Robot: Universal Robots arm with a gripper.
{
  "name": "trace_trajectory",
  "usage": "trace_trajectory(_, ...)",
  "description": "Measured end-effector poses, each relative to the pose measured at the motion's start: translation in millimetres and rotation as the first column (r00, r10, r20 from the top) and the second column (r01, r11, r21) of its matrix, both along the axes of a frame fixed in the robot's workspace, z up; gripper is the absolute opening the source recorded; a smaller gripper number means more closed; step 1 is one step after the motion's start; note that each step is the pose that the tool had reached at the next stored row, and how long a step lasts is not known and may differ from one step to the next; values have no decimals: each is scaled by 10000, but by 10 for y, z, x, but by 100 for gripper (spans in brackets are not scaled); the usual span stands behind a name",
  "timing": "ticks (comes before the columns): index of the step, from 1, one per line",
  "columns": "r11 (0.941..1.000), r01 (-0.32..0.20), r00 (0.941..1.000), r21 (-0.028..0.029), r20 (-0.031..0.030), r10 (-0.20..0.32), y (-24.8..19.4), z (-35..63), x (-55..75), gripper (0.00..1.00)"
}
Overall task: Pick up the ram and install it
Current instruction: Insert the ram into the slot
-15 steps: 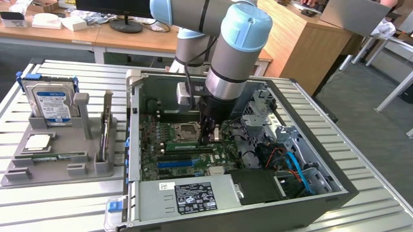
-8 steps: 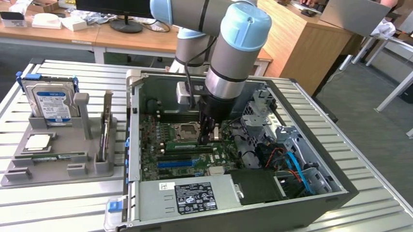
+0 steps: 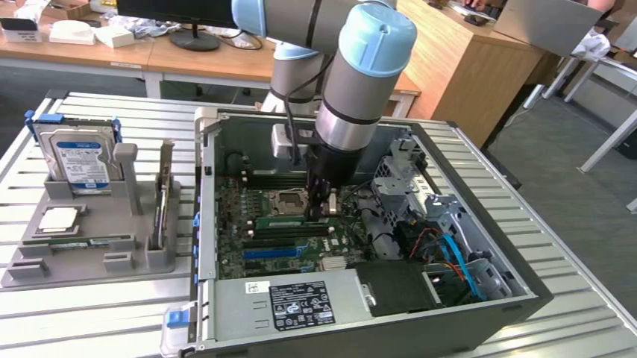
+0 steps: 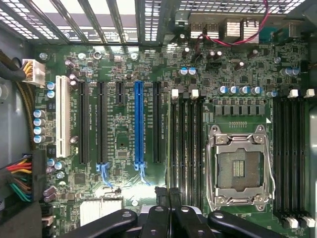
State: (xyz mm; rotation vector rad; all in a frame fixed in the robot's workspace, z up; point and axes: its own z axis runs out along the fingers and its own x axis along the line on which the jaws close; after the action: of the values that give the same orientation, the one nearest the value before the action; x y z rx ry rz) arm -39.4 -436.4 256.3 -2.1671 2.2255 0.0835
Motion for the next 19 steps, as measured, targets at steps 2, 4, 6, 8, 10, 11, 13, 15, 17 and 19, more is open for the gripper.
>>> trace_trajectory(2,10000,5,10000,0,0,-5,12,-1,0,11)
trace_trajectory(4,10000,11,10000,1,0,-11,24,-1,0,11)
trace_trajectory(6,10000,17,10000,0,0,-17,36,-2,0,11)
trace_trajectory(8,10000,22,10000,0,0,-22,45,-2,0,11)
trace_trajectory(10,10000,26,10000,1,1,-26,52,-2,0,11)
trace_trajectory(11,10000,28,10000,1,0,-28,56,-3,0,11)
trace_trajectory(13,10000,29,10000,0,1,-29,57,-2,0,11)
trace_trajectory(15,10000,29,10000,0,0,-29,57,-2,0,11)
trace_trajectory(17,10000,29,10000,-1,-1,-29,58,-3,0,11)
trace_trajectory(19,10000,29,10000,2,1,-29,59,-12,0,11)
